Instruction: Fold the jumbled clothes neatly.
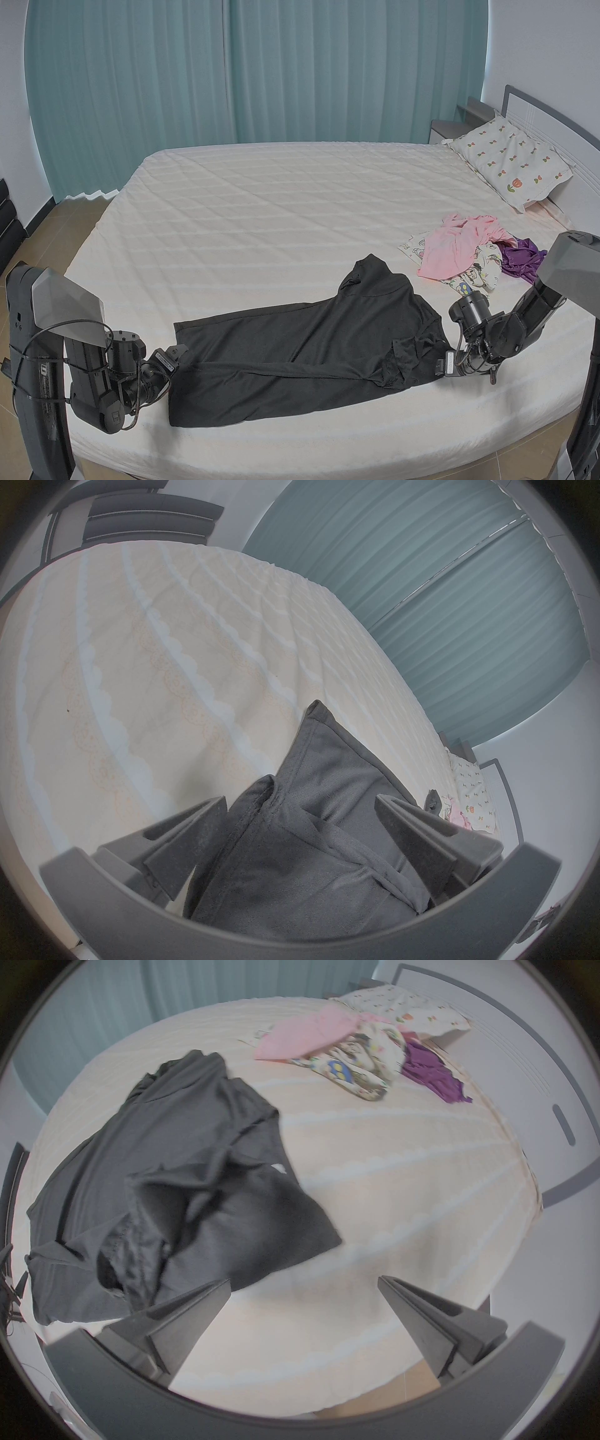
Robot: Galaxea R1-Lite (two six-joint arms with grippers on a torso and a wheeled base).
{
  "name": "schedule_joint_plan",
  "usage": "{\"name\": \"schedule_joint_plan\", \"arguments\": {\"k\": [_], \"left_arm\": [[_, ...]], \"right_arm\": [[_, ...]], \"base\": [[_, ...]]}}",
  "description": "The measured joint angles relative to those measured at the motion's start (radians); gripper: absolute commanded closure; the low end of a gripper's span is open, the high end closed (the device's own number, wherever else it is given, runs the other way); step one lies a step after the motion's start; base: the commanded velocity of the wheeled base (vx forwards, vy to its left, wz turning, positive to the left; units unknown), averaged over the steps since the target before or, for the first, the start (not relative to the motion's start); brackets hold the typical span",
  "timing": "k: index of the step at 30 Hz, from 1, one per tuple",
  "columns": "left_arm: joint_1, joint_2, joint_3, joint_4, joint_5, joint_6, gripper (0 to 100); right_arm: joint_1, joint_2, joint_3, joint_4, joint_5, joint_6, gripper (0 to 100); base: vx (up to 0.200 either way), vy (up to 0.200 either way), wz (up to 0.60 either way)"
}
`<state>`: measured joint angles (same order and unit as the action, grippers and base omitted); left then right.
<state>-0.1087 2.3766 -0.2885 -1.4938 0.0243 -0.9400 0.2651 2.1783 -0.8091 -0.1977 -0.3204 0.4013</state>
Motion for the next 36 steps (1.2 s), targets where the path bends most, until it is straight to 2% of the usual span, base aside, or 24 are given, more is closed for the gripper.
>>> {"name": "schedule_joint_plan", "arguments": {"k": [7,10,16,20,27,36], "left_arm": [[0.0,0.0,0.0,0.0,0.0,0.0,0],[0.0,0.0,0.0,0.0,0.0,0.0,0],[0.0,0.0,0.0,0.0,0.0,0.0,0],[0.0,0.0,0.0,0.0,0.0,0.0,0],[0.0,0.0,0.0,0.0,0.0,0.0,0],[0.0,0.0,0.0,0.0,0.0,0.0,0]], "right_arm": [[-0.016,-0.048,0.037,-0.074,0.031,0.008,0],[0.01,-0.055,0.017,-0.131,0.04,0.009,0],[0.064,-0.031,-0.085,-0.137,0.037,0.01,0],[0.097,0.015,-0.19,-0.094,0.019,0.011,0],[0.149,0.102,-0.378,0.079,-0.014,0.004,0],[0.177,0.17,-0.442,0.134,-0.028,-0.053,0]], "base": [[0.0,0.0,0.0],[0.0,0.0,0.0],[0.0,0.0,0.0],[0.0,0.0,0.0],[0.0,0.0,0.0],[0.0,0.0,0.0]]}}
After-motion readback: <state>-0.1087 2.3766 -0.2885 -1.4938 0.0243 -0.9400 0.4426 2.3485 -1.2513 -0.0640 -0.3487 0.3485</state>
